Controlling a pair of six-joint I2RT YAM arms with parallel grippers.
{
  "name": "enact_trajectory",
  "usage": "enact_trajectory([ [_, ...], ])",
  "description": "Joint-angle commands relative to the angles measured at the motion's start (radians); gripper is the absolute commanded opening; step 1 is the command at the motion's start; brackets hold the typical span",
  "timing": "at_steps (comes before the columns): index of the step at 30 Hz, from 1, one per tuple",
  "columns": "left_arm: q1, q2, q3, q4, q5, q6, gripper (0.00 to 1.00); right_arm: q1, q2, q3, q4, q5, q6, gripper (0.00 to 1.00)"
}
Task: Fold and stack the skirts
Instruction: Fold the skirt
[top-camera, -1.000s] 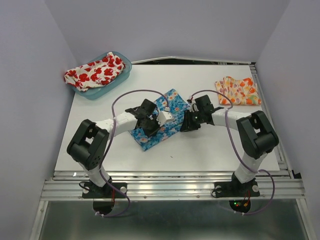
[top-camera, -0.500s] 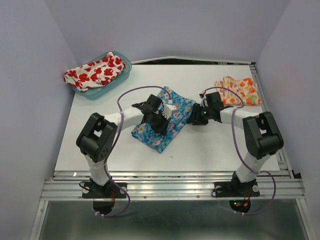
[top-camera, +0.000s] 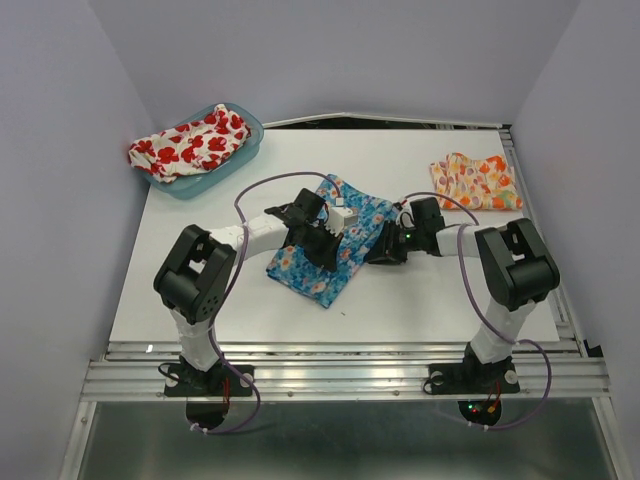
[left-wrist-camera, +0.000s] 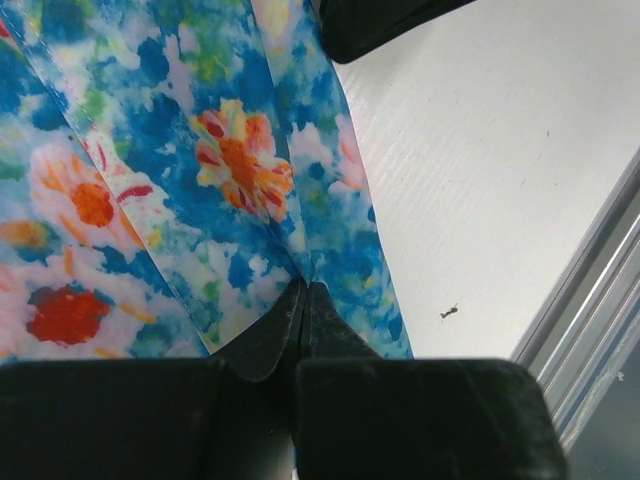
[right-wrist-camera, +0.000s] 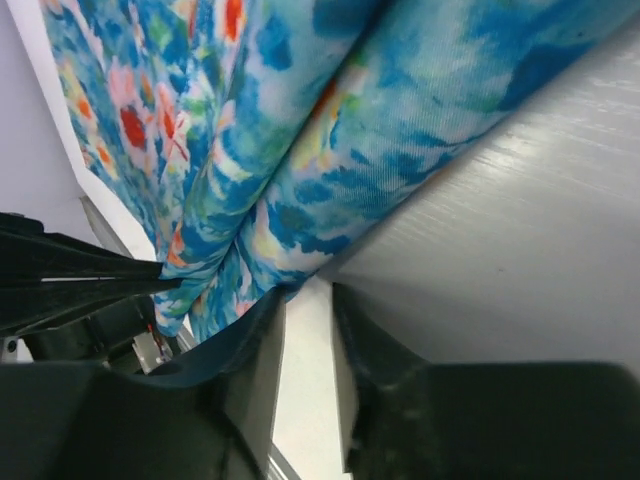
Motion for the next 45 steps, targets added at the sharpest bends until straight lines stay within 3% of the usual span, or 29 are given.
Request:
enact_trajectory([
  [1, -0.012, -0.048, 0.013, 0.015, 0.025, -0.017, 0.01, 0.003, 0.061, 0.026, 0.065, -0.022, 0.037, 0.29],
  [11, -0.075, -0.049, 0.033, 0.018, 0.004, -0.025, 0.0, 0.003, 0.067, 0.015, 0.068, -0.007, 0.024, 0.01],
  [29, -0.09, 0.009, 0.128, 0.025, 0.009, -0.092, 0.0, 0.003, 0.015, -0.006, -0.008, 0.042, -0.049, 0.01],
  [40, -0.096, 0.029, 0.077, 0.013, 0.019, -0.063, 0.0, 0.003, -0.004, 0.012, -0.031, 0.055, -0.06, 0.01],
  [45, -0.104, 0.05, 0.074, 0.05, 0.044, -0.086, 0.05, 0.003, -0.007, 0.021, -0.031, 0.026, -0.062, 0.09],
])
